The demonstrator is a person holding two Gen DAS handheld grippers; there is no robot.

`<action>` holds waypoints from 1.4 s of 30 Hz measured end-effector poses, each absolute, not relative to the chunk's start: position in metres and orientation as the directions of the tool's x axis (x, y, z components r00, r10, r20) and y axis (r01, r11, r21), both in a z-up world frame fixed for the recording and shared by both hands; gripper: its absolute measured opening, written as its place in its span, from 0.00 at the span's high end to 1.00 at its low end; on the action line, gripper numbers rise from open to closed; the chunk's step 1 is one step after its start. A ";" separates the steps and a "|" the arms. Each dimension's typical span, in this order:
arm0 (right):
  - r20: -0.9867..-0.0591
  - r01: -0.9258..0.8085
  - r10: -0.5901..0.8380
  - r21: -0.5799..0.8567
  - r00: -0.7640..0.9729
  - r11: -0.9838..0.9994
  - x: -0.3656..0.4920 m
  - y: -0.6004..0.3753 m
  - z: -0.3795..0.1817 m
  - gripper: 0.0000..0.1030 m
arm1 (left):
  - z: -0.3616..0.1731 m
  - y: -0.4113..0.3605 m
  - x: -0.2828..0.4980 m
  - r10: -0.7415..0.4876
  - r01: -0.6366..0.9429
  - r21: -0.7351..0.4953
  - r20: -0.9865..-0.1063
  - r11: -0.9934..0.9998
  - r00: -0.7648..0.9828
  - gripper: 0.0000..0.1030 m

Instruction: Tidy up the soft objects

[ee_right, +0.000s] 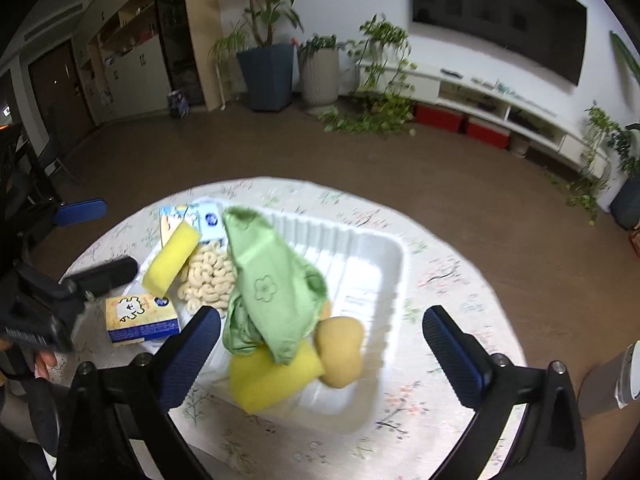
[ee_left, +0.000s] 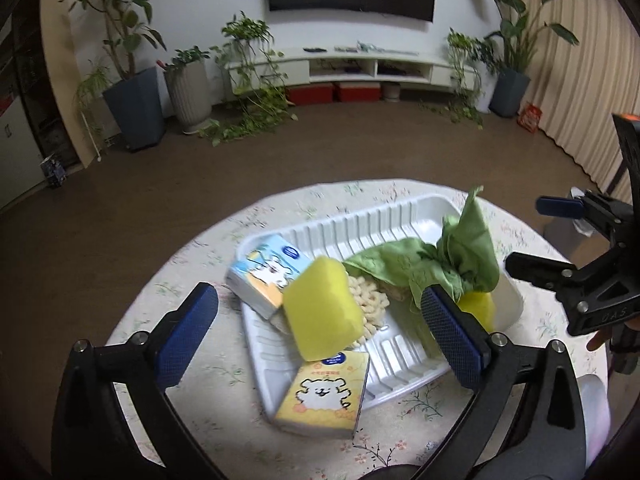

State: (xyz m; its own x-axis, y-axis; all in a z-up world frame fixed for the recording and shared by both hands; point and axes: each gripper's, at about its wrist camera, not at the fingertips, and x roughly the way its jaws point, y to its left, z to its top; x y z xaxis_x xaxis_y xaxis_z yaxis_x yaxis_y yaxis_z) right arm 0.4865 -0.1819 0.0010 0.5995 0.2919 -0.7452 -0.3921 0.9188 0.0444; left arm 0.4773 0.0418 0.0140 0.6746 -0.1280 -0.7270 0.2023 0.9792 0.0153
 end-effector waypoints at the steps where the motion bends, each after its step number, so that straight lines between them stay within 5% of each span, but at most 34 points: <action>1: -0.741 -0.384 0.288 0.044 0.607 0.922 0.484 -0.185 0.004 0.00 | 0.018 0.043 0.474 -0.121 0.195 0.020 -0.720 0.981 0.683 0.00; 21: -0.600 -0.333 0.336 0.120 0.726 0.935 0.329 -0.219 0.066 0.00 | 0.060 0.054 0.314 -0.082 0.096 -0.011 -0.622 0.995 0.778 0.00; 42: -0.590 -0.238 0.266 0.127 0.762 0.963 0.173 -0.197 0.019 0.00 | 0.044 0.034 0.178 0.018 -0.015 0.011 -0.611 1.000 0.791 0.00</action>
